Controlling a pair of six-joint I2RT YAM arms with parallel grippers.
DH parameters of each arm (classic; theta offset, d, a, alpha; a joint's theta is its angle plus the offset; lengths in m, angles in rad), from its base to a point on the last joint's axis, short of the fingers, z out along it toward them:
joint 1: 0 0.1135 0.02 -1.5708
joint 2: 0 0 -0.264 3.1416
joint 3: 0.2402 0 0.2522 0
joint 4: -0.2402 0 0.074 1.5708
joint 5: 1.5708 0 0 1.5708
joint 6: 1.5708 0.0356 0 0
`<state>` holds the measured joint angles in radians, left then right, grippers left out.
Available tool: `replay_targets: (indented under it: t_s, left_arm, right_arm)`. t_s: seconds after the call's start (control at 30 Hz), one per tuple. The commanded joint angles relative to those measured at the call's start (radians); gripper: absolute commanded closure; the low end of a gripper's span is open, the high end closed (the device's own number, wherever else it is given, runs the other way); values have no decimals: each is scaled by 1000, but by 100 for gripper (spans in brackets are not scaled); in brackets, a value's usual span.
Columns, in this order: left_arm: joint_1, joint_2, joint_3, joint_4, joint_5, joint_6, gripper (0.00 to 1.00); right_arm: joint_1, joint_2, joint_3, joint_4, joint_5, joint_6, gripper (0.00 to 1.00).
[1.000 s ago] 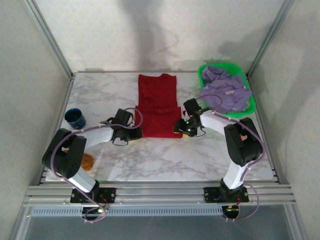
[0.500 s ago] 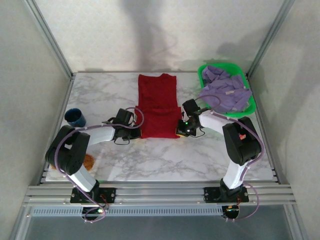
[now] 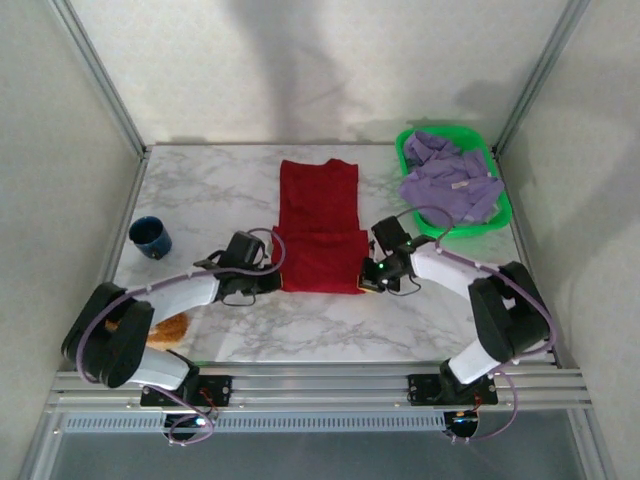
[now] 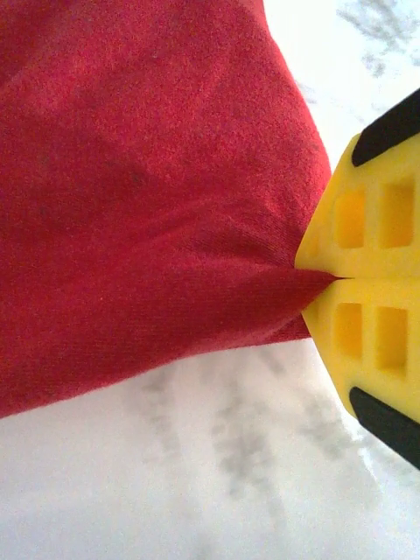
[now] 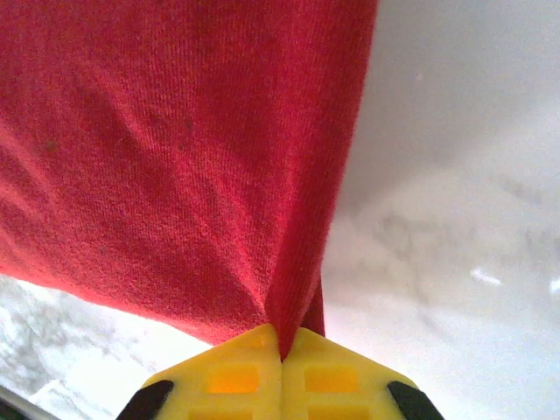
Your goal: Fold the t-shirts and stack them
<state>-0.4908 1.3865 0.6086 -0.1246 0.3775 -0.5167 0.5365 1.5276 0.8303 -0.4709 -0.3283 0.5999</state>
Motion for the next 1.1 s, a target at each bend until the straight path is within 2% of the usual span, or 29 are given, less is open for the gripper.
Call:
replay_targets:
  t_s: [0.0, 0.2, 0.3, 0.43, 0.6, 0.8, 1.07]
  left_arm:
    - [-67, -97, -60, -44, -19, -103, 100]
    - [-202, -262, -167, -74, -73, -270, 100]
    - [-215, -326, -173, -117, -83, -303, 100]
    - [-211, -347, -101, -191, -101, -288, 100]
    - [-135, -275, 63, -286, -88, -224, 100]
    - [-15, -160, 285, -347, -6, -112, 100]
    - [102, 23, 480, -386, 72, 15, 100]
  right_arm:
    - [37, -82, -66, -47, -15, 67, 100]
    - [167, -256, -186, -65, 10, 226, 100]
    - [192, -342, -219, -97, 38, 273, 100]
    - [192, -414, -175, -183, 87, 267, 100]
    - [164, -373, -17, -292, 135, 190, 100]
    - [74, -246, 184, -337, 119, 70, 100]
    - [-24, -53, 430, -387, 93, -42, 100]
